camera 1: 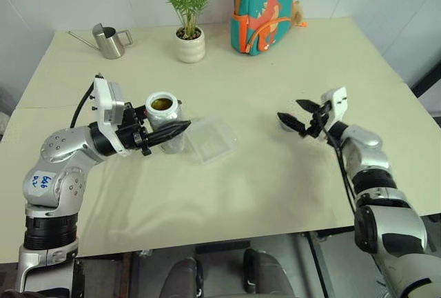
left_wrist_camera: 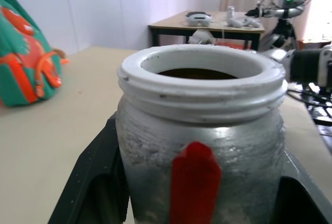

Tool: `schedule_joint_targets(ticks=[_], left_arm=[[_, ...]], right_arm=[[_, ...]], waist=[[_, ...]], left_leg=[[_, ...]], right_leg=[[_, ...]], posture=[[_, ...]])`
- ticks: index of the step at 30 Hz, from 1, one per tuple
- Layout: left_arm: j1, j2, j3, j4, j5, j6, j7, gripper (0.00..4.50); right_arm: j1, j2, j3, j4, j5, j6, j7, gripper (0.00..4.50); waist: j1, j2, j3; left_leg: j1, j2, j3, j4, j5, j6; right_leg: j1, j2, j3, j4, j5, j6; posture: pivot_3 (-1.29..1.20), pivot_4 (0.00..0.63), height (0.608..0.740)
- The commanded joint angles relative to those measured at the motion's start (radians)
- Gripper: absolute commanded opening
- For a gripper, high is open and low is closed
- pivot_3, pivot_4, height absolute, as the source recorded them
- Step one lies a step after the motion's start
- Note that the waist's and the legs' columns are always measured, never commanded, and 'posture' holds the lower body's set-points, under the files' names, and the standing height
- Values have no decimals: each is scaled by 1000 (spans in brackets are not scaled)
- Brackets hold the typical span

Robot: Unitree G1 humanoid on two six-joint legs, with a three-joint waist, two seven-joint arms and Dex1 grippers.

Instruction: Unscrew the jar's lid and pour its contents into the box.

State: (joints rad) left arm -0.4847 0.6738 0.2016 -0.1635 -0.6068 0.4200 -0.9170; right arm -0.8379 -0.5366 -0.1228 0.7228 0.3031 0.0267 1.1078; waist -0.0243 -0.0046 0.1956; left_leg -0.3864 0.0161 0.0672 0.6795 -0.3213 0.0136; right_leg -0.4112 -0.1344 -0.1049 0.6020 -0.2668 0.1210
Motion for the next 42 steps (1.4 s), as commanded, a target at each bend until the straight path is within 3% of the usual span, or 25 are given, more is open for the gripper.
schedule_joint_targets(ticks=[1, 5, 11, 14, 18, 22, 23, 26, 32, 37, 42], left_arm=[[-81, 34, -43, 96, 112, -58, 13, 2319], [-167, 33, -108, 212, 244, -158, 26, 2319], [-261, -5, -214, 376, 452, -405, 75, 2319], [-301, -35, -266, 458, 603, -587, 190, 2319], [-396, -4, -438, 618, 1036, -879, 529, 2319], [-503, 26, -603, 731, 1403, -1014, 878, 2319], [-539, 43, -669, 737, 1534, -1014, 990, 2319], [-611, 57, -777, 747, 1753, -1001, 1234, 2319], [-694, 46, -930, 780, 2028, -897, 1572, 2319], [-709, 54, -1007, 738, 2219, -719, 1722, 2319], [-737, 44, -1037, 777, 2270, -669, 1770, 2319]], right_arm=[[84, -65, 87, -344, 72, 192, 159, 4458], [166, -110, 131, -570, 87, 284, 178, 4458], [245, -135, 131, -668, 73, 317, 130, 4458], [291, -142, 124, -709, 80, 342, 97, 4458], [335, -127, 113, -756, 92, 358, 44, 4458], [353, -117, 114, -781, 102, 369, 12, 4458], [358, -117, 115, -784, 102, 368, 6, 4458], [369, -115, 117, -789, 106, 373, -6, 4458], [377, -93, 126, -795, 111, 378, -33, 4458], [372, -78, 126, -792, 114, 384, -47, 4458], [366, -63, 130, -788, 121, 386, -54, 4458]], waist=[[7, 0, 0], [20, 0, 0], [31, 0, 0], [39, 0, 0], [49, -1, 0], [50, -1, 0], [50, -1, 0], [50, -1, 0], [50, -1, 0], [49, -1, 0], [49, -1, 0]], left_leg=[[0, 0, 0, 0, 0, 0], [0, -2, 1, 0, 0, 1], [-1, -3, 3, 1, -1, 1], [-2, -4, 8, 1, -1, 1], [-2, -4, 10, 1, -1, 1], [-2, -4, 11, 1, -1, 1], [-2, -4, 11, 1, -1, 1], [-3, -4, 11, 1, -2, 2], [-5, -4, 12, 1, -2, 3], [-4, -4, 12, 1, -2, 3], [-4, -4, 12, 1, -2, 3]], right_leg=[[0, 0, 0, 0, 0, 0], [0, 0, 0, 0, 0, 0], [0, 0, -1, -1, 0, 0], [-1, 0, -2, -1, 0, 0], [-1, 1, -2, -1, 1, 0], [-1, 1, -2, -1, 1, 0], [-1, 1, -2, -2, 1, 0], [-3, 1, -1, -2, 1, 0], [-3, 1, -2, -3, 1, 0], [-3, 1, -2, -3, 1, 1], [-3, 1, -2, -2, 1, 1]], posture=[[0, 150, 740], [0, 150, 740], [0, 150, 740], [0, 150, 740], [0, 150, 740], [0, 150, 740], [0, 150, 740], [0, 150, 740], [0, 150, 740], [0, 150, 740], [0, 150, 740]])
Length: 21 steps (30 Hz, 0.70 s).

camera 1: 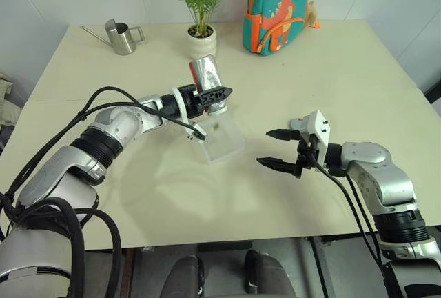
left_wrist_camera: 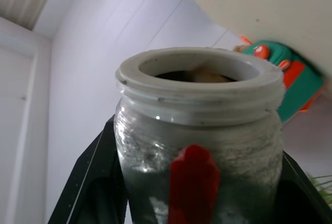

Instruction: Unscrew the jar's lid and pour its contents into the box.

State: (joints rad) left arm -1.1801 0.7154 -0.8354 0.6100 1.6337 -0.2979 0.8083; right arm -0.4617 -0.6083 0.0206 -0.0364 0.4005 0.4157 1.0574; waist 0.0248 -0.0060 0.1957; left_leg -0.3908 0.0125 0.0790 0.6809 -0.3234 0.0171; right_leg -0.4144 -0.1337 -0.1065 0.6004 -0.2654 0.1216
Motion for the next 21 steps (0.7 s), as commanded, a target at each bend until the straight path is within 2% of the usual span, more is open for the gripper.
schedule_joint_targets(ticks=[1, 5, 9, 13, 17, 19, 21], left_arm=[[-45, 2, -2, 2, 31, 53, 49, 2319], [-52, 6, -11, -10, 38, 52, 65, 2319], [-36, 20, 26, -34, -43, -18, 19, 2319], [12, 96, 140, -118, -317, -250, -89, 2319], [114, 164, 287, -113, -755, -461, -380, 2319], [252, 161, 405, -158, -1181, -350, -697, 2319], [362, 147, 504, -235, -1471, -209, -935, 2319]], right_arm=[[-11, 13, -13, -28, 26, -2, -5, 4458], [-14, 22, -9, -20, 23, -5, -5, 4458], [-19, 27, -7, -9, 21, -9, -2, 4458], [-25, 27, -6, 0, 21, -12, 3, 4458], [-38, 26, 1, 20, 16, -24, 18, 4458], [-54, 29, 11, 38, 9, -38, 30, 4458], [-64, 30, 15, 52, 4, -52, 41, 4458]], waist=[[1, 0, 0], [0, 0, 0], [0, 0, 0], [-3, 0, 0], [-11, 0, 0], [-14, 0, 0], [-21, 0, 0]], left_leg=[[0, 0, 0, 0, 0, 0], [0, 0, 0, 0, 0, 0], [0, 0, 0, 1, 0, 0], [0, 4, 0, 1, 0, 0], [2, 4, 1, 1, 0, 0], [2, 4, 2, 3, 0, 0], [5, 4, 1, 3, 0, 0]], right_leg=[[0, 0, 0, 0, 0, 0], [0, 0, 0, 0, 0, 0], [0, 0, 0, 1, 0, 0], [0, -2, 0, 1, 0, 0], [0, -3, 1, 3, 0, 0], [0, -4, 1, 4, 0, 0], [0, -6, 2, 7, 0, 0]], posture=[[0, 150, 740], [0, 150, 740], [0, 150, 740], [0, 150, 740], [0, 150, 740], [0, 150, 740], [0, 150, 740]])
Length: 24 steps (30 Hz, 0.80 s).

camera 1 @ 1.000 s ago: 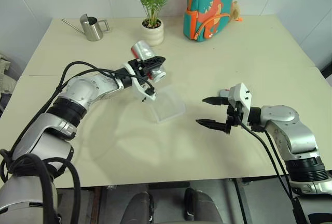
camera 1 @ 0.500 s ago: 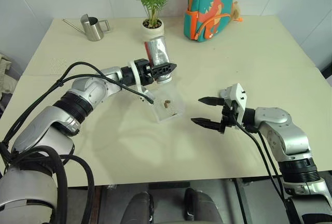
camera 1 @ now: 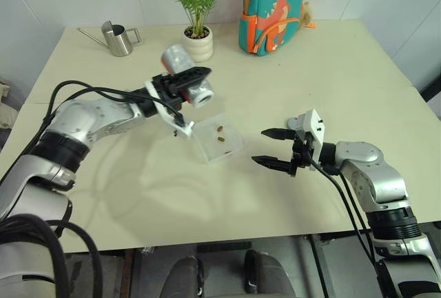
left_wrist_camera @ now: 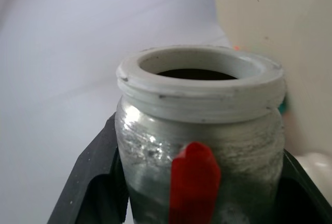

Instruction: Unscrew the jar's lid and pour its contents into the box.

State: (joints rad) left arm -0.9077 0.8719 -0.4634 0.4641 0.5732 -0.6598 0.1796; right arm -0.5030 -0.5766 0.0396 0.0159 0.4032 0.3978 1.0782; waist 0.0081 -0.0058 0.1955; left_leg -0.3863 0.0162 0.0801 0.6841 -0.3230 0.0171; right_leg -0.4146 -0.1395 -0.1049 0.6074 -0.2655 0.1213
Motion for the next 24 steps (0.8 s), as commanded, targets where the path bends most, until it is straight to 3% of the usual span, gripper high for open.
schedule_joint_targets(ticks=[1, 3, 8, 12, 24], left_arm=[[137, -24, 210, -137, -516, 270, -351, 2319], [227, -54, 381, -222, -729, 537, -392, 2319], [417, -108, 727, -349, -1009, 954, -337, 2319], [555, -147, 928, -357, -1054, 963, -329, 2319], [670, -221, 1058, -136, -996, 705, -402, 2319]], right_arm=[[-30, 1, -1, 10, -2, -46, 26, 4458], [-45, 8, 1, 33, -11, -77, 34, 4458], [-67, 10, 17, 81, -32, -146, 76, 4458], [-98, 26, 35, 142, -49, -181, 98, 4458], [-167, 57, 52, 243, -78, -226, 122, 4458]], waist=[[-8, 0, 0], [-9, -1, 0], [-19, -2, -1], [-19, -2, -1], [-12, -8, -4]], left_leg=[[0, 0, -2, 1, 0, 0], [-1, -1, -2, 4, 0, 1], [1, -1, -7, 5, 1, 1], [1, -1, -8, 4, 1, 1], [1, -2, -9, 2, 0, 0]], right_leg=[[0, 0, 0, 1, 0, 0], [1, -1, -2, 2, 0, 0], [2, 0, 0, 4, 0, 1], [2, 0, 0, 4, 0, 1], [2, -3, -2, 2, 1, 0]], posture=[[0, 150, 740], [0, 150, 740], [0, 150, 740], [0, 150, 740], [0, 150, 740]])
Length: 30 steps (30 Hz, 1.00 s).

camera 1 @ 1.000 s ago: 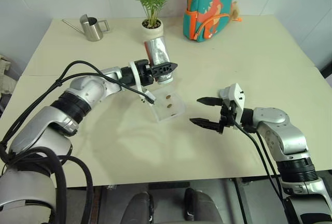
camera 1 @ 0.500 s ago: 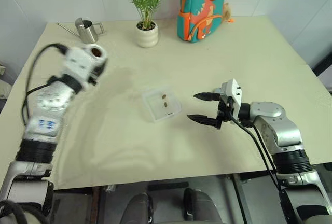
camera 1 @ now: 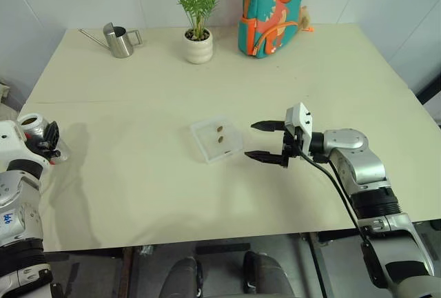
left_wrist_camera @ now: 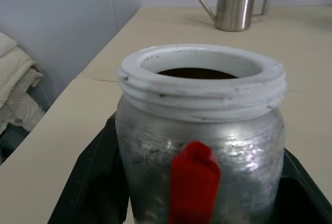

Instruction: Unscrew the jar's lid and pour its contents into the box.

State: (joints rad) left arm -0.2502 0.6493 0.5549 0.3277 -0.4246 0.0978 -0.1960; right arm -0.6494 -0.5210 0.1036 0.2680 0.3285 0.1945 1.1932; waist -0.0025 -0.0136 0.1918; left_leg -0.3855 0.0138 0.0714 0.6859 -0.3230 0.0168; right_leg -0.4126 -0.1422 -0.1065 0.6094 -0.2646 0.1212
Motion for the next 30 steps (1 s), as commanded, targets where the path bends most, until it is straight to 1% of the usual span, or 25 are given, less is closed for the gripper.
schedule_joint_targets(ticks=[1, 2, 4, 5, 6, 9, 12, 16, 20, 23, 25, 30], left_arm=[[17, 2, 41, 12, 7, -63, -31, 2319], [20, 2, 42, 22, 11, -72, -36, 2319], [23, 4, 45, 42, 23, -85, -32, 2948], [23, 5, 50, 51, 19, -92, -38, 3166], [24, 7, 50, 56, 23, -100, -40, 3526], [28, 6, 55, 55, 24, -113, -45, 4429], [75, -3, 66, -15, 10, -130, -79, 4475], [228, -6, 100, -181, -16, -85, -123, 4475], [349, 15, 132, -272, -24, -53, -181, 4475], [469, 46, 145, -300, -4, -36, -270, 4475], [553, 68, 152, -285, 28, -75, -337, 4475], [683, 93, 176, -301, 56, -115, -435, 4475]], right_arm=[[-22, 2, -11, -8, -4, -24, 7, 4458], [-23, 3, -11, -8, -4, -24, 8, 4458], [-24, 6, -11, -9, -6, -23, 7, 4500], [-24, 7, -11, -12, -6, -21, 6, 4500], [-23, 8, -11, -14, -5, -19, 6, 4500], [-21, 9, -12, -22, -4, -14, 6, 4500], [-14, 5, -15, -38, 0, -9, 7, 4500], [7, -15, -27, -79, 17, 5, 22, 4500], [28, -28, -30, -105, 25, 8, 30, 4500], [39, -34, -34, -110, 34, -2, 41, 4500], [39, -36, -38, -103, 38, -19, 51, 4500], [30, -45, -45, -61, 31, -52, 74, 4500]], waist=[[-2, -1, 0], [-2, -1, 0], [-3, -1, 0], [-4, -1, 0], [-5, -1, 0], [-4, -1, -1], [-5, -1, -1], [-16, -1, -1], [-25, -1, -1], [-25, -1, 0], [-26, -1, 0], [-27, -1, 0]], left_leg=[[0, 0, 0, -1, 0, 0], [0, 0, 0, -1, 0, 0], [0, 0, 1, -2, 0, 0], [0, 0, 1, -3, 0, 0], [0, 0, 1, -3, 0, 0], [0, 0, 2, -3, 0, 0], [0, 0, 2, -3, 0, 0], [0, 0, 2, -3, -1, -1], [0, 1, 2, -4, -2, -1], [0, 1, 2, -4, -2, -1], [0, 1, 2, -4, -3, -1], [1, 3, 3, -4, -6, -1]], right_leg=[[0, 0, 0, 0, 0, 0], [-1, 0, 0, 0, 0, 0], [-1, 0, -1, 0, 0, 0], [-2, 0, -1, 0, 0, 0], [-2, 0, -1, -1, 0, 0], [-2, 0, -1, -1, 0, 0], [-2, -1, -1, -1, 0, 0], [-2, -3, -1, -2, 0, 0], [-2, -6, -2, -3, 0, 0], [-2, -6, -2, -4, 0, 0], [-2, -6, -2, -4, 0, 0], [-2, -6, -1, -5, 0, -2]], posture=[[0, 150, 740], [0, 150, 740], [0, 150, 740], [0, 150, 740], [0, 150, 740], [0, 150, 740], [0, 150, 740], [0, 150, 740], [0, 150, 740], [0, 150, 740], [0, 150, 740], [0, 150, 740]])
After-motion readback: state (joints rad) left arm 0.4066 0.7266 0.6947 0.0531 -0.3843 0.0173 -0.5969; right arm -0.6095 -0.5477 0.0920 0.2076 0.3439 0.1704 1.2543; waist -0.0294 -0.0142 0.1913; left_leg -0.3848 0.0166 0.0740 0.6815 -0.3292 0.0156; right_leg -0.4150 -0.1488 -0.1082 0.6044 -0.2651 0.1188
